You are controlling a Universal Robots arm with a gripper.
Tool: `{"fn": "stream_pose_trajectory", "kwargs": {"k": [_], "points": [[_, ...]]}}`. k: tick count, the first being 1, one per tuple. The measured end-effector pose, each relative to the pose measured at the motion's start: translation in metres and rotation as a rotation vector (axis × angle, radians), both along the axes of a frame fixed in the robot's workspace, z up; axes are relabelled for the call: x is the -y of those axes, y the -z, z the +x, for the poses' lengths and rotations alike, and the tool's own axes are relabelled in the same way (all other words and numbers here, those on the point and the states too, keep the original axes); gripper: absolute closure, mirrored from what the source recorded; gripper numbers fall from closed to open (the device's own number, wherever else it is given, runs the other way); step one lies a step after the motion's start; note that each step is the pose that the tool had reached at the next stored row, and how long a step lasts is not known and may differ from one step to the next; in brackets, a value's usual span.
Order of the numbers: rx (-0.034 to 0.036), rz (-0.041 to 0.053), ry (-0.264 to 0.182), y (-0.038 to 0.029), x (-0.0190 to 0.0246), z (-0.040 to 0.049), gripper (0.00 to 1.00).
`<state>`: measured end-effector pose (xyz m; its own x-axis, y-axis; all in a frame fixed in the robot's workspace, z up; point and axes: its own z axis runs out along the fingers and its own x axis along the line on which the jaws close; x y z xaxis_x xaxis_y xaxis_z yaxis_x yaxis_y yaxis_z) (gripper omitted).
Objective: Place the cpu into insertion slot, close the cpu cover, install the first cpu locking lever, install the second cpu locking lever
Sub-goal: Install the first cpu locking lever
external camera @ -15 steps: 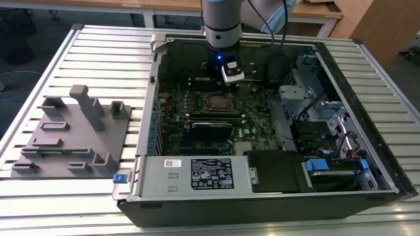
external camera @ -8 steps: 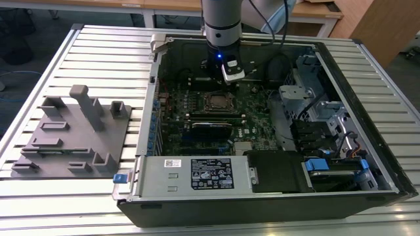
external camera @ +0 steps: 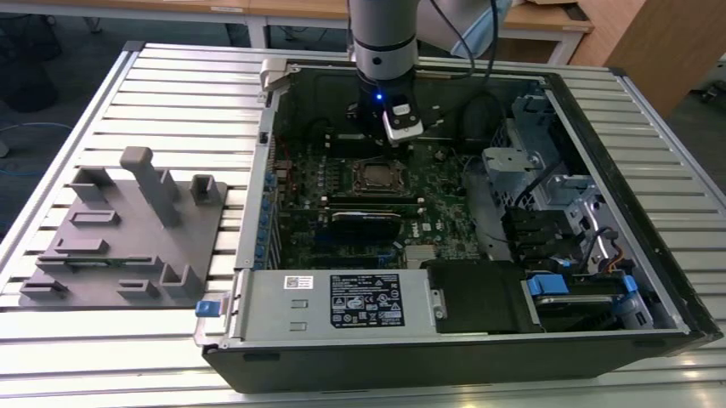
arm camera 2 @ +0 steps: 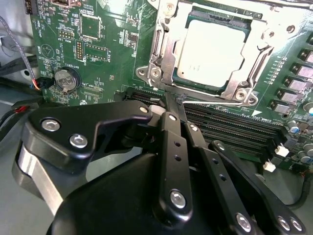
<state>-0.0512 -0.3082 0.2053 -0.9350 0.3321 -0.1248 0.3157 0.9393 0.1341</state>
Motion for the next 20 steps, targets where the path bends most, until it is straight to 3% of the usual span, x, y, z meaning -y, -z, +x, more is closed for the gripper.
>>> {"fn": "stream_pose_trajectory", "kwargs": {"k": [9, 20], "points": [[0.0044, 0.0003, 0.0, 0.0002, 0.0002, -0.0077, 0.9], [0.0138, 0.0004, 0.0, 0.0006, 0.0016, -0.028, 0.9]]}}
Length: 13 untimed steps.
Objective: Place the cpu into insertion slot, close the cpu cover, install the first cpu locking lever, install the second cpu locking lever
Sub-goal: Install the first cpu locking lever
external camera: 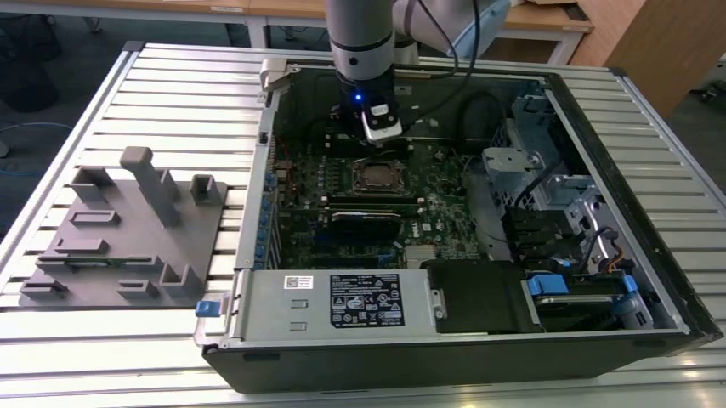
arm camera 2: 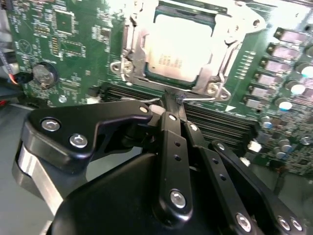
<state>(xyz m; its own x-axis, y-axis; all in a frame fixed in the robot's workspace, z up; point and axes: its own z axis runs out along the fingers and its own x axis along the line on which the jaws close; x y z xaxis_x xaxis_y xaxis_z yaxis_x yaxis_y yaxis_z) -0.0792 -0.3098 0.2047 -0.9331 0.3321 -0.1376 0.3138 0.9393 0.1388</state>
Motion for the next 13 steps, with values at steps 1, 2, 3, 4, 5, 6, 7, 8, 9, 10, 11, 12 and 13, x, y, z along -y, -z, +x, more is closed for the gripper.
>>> {"fn": "stream_pose_trajectory", "kwargs": {"k": [1, 2, 3, 4, 5, 6, 7, 8, 9, 10, 11, 12, 13], "points": [[0.0011, 0.0, 0.0, 0.0001, 0.0001, -0.0026, 0.9], [0.0024, 0.0001, 0.0, 0.0002, 0.0002, -0.0047, 0.9], [0.0039, 0.0001, 0.0, 0.0002, 0.0003, -0.0062, 0.9], [0.0058, 0.0001, 0.0, 0.0003, 0.0004, -0.0071, 0.9], [0.0083, 0.0002, 0.0, 0.0005, 0.0003, -0.0073, 0.9], [0.0089, 0.0001, 0.0, 0.0005, 0.0004, -0.0073, 0.9], [0.009, 0.0, 0.004, 0.0006, 0.0004, -0.0073, 0.9], [0.009, 0.0, 0.011, 0.0008, 0.0004, -0.0073, 0.9], [0.0091, 0.0, 0.022, 0.001, 0.0004, -0.0074, 0.9], [0.0091, 0.0, 0.033, 0.0011, 0.0004, -0.0073, 0.9], [0.0091, 0.0, 0.039, 0.0011, 0.0004, -0.0073, 0.9], [0.009, 0.0, 0.04, 0.0011, 0.0004, -0.0073, 0.9], [0.009, -0.0002, 0.04, 0.0011, 0.0005, -0.0074, 0.9]]}}
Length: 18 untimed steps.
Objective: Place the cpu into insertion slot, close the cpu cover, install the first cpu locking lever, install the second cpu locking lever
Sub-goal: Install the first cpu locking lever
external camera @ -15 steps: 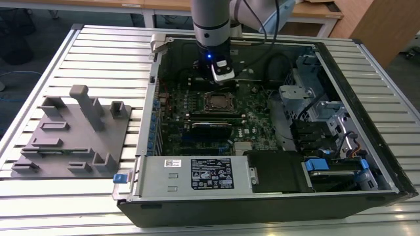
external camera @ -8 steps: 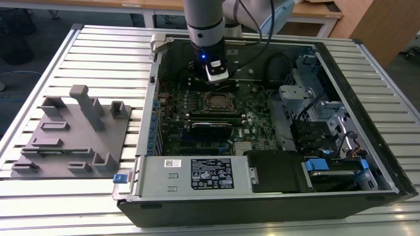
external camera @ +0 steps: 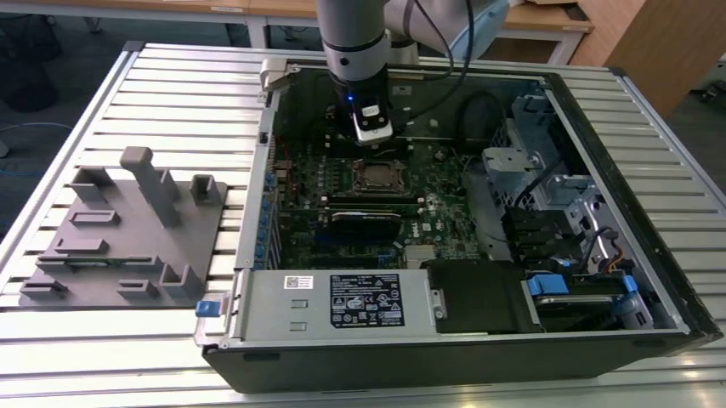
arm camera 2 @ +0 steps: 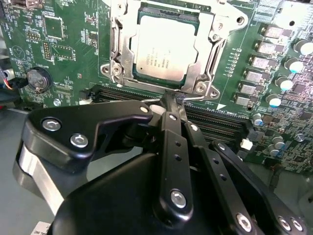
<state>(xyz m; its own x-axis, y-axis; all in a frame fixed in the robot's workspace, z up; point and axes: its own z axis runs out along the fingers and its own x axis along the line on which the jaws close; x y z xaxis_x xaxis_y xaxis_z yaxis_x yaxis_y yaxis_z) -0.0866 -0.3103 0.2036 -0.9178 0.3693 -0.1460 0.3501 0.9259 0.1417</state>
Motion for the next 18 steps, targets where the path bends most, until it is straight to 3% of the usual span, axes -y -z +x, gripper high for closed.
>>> {"fn": "stream_pose_trajectory", "kwargs": {"k": [3, 8, 18], "points": [[0.0021, 0.0005, 0.0, 0.0, 0.0, -0.0001, 0.9], [0.036, 0.015, 0.0, 0.0008, 0.0012, -0.0006, 0.9], [0.0841, 0.0565, 0.001, 0.0032, 0.0047, -0.0008, 0.9]]}}
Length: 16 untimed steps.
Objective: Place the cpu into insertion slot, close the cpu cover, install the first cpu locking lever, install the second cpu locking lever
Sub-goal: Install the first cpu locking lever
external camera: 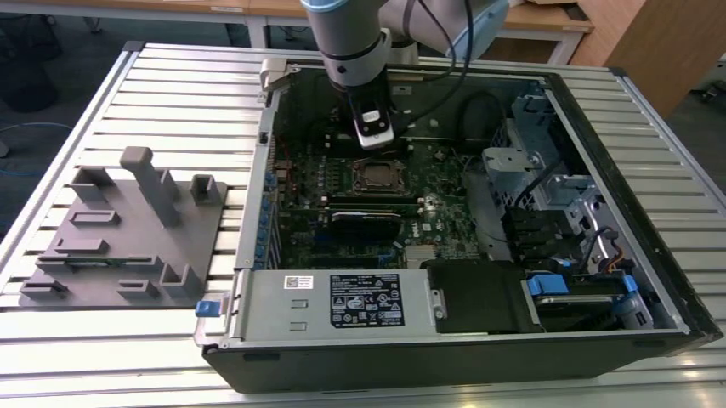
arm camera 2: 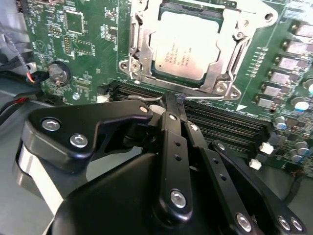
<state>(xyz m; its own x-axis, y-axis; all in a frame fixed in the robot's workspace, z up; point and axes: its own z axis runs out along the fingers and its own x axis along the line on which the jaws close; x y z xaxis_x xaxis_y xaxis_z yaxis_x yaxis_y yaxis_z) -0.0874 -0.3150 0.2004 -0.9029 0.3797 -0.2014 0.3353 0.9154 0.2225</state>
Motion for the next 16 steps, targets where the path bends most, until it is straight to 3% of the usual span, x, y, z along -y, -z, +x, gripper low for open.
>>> {"fn": "stream_pose_trajectory", "kwargs": {"k": [3, 8, 13, 16], "points": [[0.0136, 0.008, 0.0, 0.0005, 0.0004, -0.0002, 0.9], [0.015, 0.0094, 0.0, 0.0009, 0.0004, -0.0002, 0.9], [0.0258, 0.026, 0.0, 0.0036, 0.0005, -0.0002, 0.9], [0.0288, 0.029, 0.0, 0.0044, 0.0004, -0.0001, 0.9]]}}
